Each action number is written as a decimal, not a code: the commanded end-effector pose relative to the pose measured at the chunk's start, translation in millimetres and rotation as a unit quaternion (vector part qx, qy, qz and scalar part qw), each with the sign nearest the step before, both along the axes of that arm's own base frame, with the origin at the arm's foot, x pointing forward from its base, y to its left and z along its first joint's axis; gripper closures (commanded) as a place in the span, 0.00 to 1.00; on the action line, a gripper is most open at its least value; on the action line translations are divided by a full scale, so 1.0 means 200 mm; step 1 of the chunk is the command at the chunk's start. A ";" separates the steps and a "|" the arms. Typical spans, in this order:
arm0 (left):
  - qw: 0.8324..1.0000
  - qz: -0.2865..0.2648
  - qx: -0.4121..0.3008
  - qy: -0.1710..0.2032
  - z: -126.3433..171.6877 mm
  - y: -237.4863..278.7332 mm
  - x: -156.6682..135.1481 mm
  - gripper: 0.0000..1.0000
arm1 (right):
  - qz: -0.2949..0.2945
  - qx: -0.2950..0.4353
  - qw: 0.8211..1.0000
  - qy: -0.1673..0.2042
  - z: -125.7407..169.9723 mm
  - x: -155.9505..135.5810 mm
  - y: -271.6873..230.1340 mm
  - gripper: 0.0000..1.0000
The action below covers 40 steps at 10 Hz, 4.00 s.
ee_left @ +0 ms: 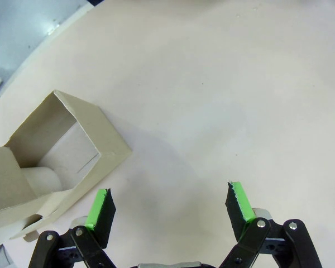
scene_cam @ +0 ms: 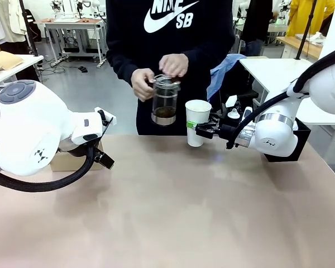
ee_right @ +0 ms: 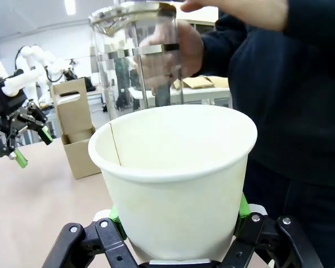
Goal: Pour a drink into a cup and package it in a carrier.
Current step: When a person places the Paper Cup Lid on the 600 ml Paper Cup , lift the 600 ml Paper Cup.
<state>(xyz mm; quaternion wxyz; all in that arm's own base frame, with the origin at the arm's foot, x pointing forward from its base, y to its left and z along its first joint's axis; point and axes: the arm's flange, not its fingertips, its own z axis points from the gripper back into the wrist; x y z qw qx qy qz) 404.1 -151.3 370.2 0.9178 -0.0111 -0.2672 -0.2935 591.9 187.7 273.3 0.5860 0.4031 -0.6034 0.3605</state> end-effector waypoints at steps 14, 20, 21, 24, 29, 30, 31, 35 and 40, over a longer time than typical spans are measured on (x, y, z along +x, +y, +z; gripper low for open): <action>1.000 -0.001 -0.001 0.000 0.00 0.00 0.00 0.00 | -0.005 0.007 1.000 -0.004 0.01 0.00 0.01 0.19; 1.000 -0.001 -0.001 0.000 0.00 0.00 0.00 0.00 | -0.005 0.007 1.000 -0.004 0.01 0.00 0.01 0.19; 1.000 -0.001 -0.001 0.000 0.00 0.00 0.00 0.00 | -0.005 0.007 1.000 -0.004 0.01 0.00 0.01 0.19; 1.000 -0.001 -0.001 0.000 0.00 0.00 0.00 0.00 | -0.005 0.007 1.000 -0.004 0.01 0.00 0.01 0.19; 1.000 -0.001 -0.001 0.000 0.00 0.00 0.00 0.00 | -0.005 0.007 1.000 -0.004 0.01 0.00 0.01 0.19; 1.000 -0.001 -0.001 0.000 0.00 0.00 0.00 0.00 | -0.005 0.007 1.000 -0.004 0.01 0.00 0.01 0.19; 1.000 -0.001 -0.001 0.000 0.00 0.00 0.00 0.00 | -0.005 0.007 1.000 -0.004 0.01 0.00 0.01 0.19; 1.000 -0.001 -0.001 0.000 0.00 0.00 0.00 0.00 | -0.005 0.007 1.000 -0.004 0.01 0.00 0.01 0.19; 1.000 -0.001 -0.001 0.000 0.00 0.00 0.00 0.00 | -0.005 0.007 1.000 -0.004 0.01 0.00 0.01 0.19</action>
